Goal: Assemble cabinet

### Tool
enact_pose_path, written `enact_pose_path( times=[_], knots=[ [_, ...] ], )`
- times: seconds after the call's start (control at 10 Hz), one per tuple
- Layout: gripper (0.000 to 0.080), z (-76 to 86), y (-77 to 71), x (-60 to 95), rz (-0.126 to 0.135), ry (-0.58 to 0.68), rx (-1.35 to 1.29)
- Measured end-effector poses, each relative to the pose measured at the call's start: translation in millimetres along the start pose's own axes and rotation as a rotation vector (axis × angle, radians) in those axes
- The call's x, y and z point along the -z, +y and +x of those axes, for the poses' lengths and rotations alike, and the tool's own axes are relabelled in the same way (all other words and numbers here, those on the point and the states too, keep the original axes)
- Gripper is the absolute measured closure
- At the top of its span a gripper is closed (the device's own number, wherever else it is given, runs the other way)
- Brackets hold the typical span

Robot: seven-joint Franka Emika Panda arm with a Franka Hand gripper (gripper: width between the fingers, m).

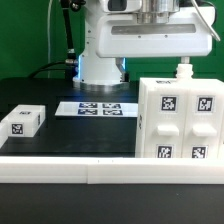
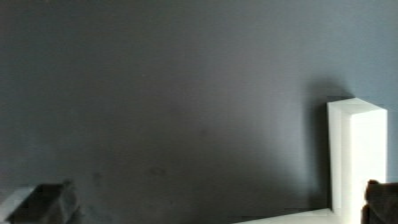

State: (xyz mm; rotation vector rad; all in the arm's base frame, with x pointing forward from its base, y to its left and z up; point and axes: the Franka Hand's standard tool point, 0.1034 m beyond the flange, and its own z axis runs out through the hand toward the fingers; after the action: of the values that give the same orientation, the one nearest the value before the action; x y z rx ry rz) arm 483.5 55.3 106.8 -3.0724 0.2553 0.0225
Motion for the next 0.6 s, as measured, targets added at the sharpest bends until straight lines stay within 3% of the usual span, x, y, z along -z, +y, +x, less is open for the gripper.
enact_pose_path(
  times=[0.3,0.6],
  knots=[
    [0.0002,-14.0,47.2,-12.2,-0.022,0.017,-0.092],
    [0.0002,-11.0,116.0,-25.7,-0.034,0.023,-0.039]
  ],
)
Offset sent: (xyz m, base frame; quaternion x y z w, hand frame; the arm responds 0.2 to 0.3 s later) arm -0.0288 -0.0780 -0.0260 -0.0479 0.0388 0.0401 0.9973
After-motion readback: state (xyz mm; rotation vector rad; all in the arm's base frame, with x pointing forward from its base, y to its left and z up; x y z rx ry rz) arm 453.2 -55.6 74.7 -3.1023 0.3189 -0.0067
